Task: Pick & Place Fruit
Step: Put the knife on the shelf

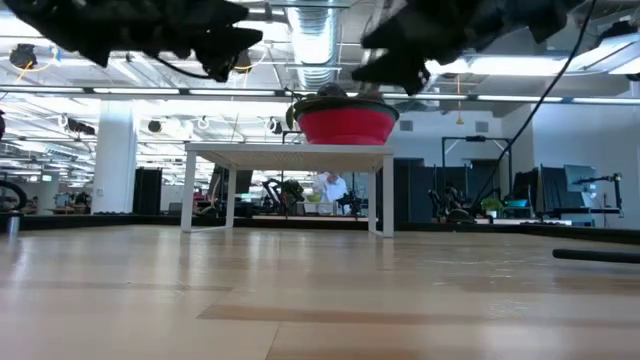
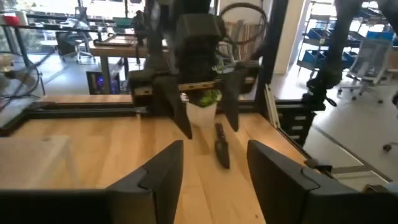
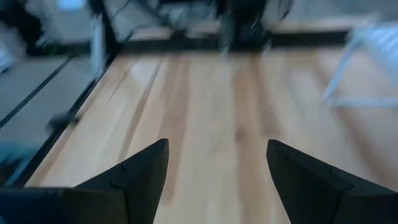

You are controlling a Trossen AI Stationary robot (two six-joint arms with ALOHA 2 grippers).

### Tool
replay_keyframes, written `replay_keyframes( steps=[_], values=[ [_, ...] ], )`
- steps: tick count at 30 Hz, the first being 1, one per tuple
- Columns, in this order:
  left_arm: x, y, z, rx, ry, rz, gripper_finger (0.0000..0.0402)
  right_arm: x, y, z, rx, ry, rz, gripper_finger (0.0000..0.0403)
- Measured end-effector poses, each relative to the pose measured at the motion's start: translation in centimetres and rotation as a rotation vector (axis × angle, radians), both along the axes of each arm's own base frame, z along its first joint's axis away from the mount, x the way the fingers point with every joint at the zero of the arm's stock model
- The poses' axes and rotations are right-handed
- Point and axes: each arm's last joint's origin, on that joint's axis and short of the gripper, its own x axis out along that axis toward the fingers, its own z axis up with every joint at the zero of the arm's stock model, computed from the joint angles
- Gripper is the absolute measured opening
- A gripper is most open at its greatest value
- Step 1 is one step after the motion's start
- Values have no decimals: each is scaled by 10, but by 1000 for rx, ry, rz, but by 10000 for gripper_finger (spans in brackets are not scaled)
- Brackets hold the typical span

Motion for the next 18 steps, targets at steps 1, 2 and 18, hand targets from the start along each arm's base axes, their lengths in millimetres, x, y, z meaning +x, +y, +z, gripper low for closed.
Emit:
replay_keyframes(
  steps=[1,2,18],
  values=[
    [0,-4,-5,0,5,0,168,-3,0,-1,8,36,32,265],
    [-2,-8,-10,-1,19,1,166,-6,2,-3,21,81,60,265],
    [-13,-31,-31,24,18,98,140,-64,73,-31,101,1123,-11,265]
  ],
)
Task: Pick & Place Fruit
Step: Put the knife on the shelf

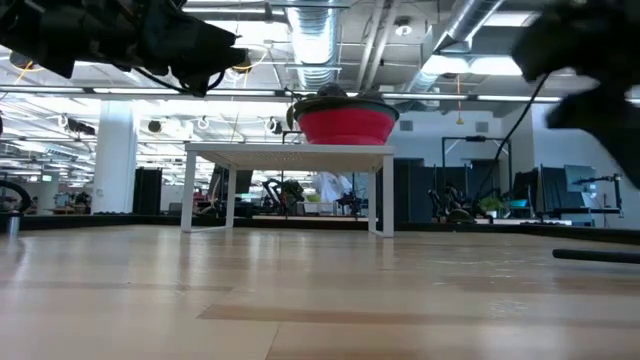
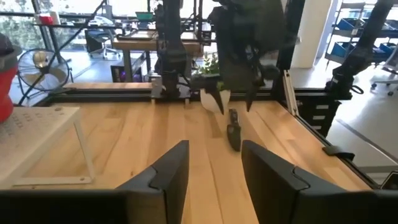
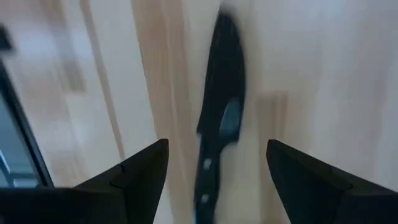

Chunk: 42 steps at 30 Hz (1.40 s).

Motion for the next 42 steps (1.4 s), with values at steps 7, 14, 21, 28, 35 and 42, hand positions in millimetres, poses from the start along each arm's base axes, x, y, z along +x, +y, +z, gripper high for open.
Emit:
replay_keyframes(
  steps=[7,14,21,28,35,42],
  values=[
    [0,0,1,19,-16,-1,140,-6,25,-36,-51,190,-48,265],
    [0,0,2,19,-20,-1,140,-3,26,-65,-131,305,-92,216],
    [0,0,2,16,-27,-2,140,0,24,-74,-141,330,-73,76],
    [0,0,3,8,-32,-2,140,16,15,-51,-216,1,-106,65],
    [0,0,3,-36,-32,-9,140,37,-14,-36,-128,-509,-199,74],
    [-1,-9,4,-83,-33,-54,140,65,-51,-21,-157,-1110,-251,77]
  ],
)
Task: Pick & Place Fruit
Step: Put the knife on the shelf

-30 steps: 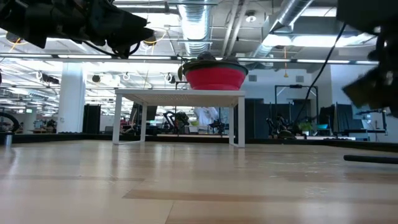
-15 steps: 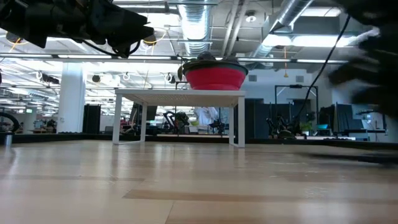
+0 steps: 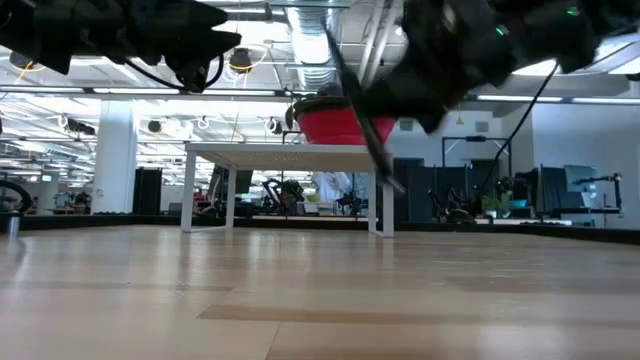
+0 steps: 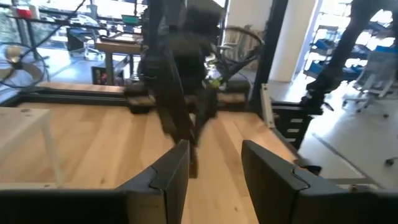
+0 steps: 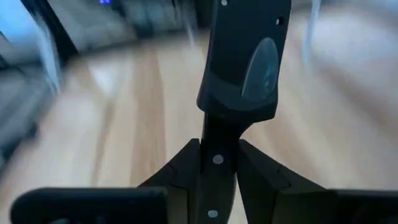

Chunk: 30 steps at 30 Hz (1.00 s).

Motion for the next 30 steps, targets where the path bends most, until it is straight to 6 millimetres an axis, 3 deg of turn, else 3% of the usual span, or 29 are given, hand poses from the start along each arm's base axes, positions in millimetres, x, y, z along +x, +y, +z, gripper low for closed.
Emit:
replay_keyframes(
  steps=[7,12,17,24,30],
  values=[
    [0,-3,4,-104,-24,-13,140,15,-22,46,-177,-549,123,79],
    [1,-3,9,-71,-97,-8,147,16,-34,63,-263,-756,275,80],
    [11,-6,8,25,-175,-34,197,20,-40,73,-296,-824,403,81],
    [50,-12,15,112,-218,7,294,22,-41,78,-309,-838,432,81],
    [75,-16,23,155,-230,65,318,22,-40,77,-308,-835,434,81]
  ],
)
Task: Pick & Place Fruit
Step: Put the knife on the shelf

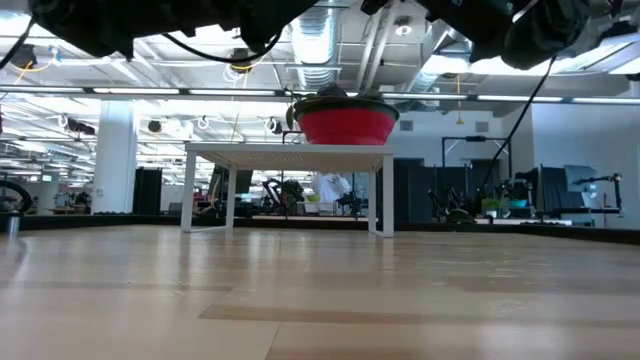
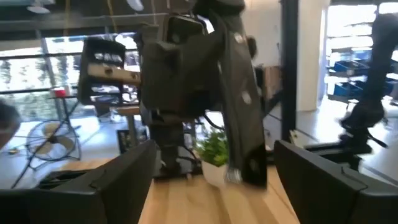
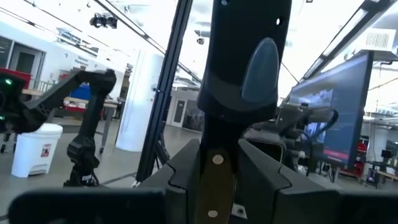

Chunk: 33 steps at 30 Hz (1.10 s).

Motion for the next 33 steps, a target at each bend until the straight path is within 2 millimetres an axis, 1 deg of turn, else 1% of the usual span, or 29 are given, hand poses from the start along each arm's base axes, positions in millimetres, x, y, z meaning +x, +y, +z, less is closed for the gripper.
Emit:
replay_keyframes(
  steps=[4,8,12,18,21,23,29,31,33],
  values=[
    [8,-1,4,-6,-16,25,303,0,0,0,0,3,-1,81],
    [11,-1,9,-8,-27,25,269,0,0,-1,0,13,-4,82],
    [11,-1,9,-11,-28,31,220,1,-3,-2,12,19,-34,82],
    [11,0,9,-30,-26,79,132,2,-6,-1,46,22,-117,82],
    [11,1,9,-37,-25,100,100,2,-7,-1,57,22,-148,82],
    [11,1,9,-41,-24,111,90,2,-7,-1,60,22,-156,82],
    [11,1,8,-39,-15,122,91,3,-10,-3,54,47,-167,87],
    [11,1,6,-34,-2,143,91,4,-11,-4,53,68,-172,100],
    [9,-1,7,-16,14,193,91,5,-13,-8,63,108,-181,124]
  ],
)
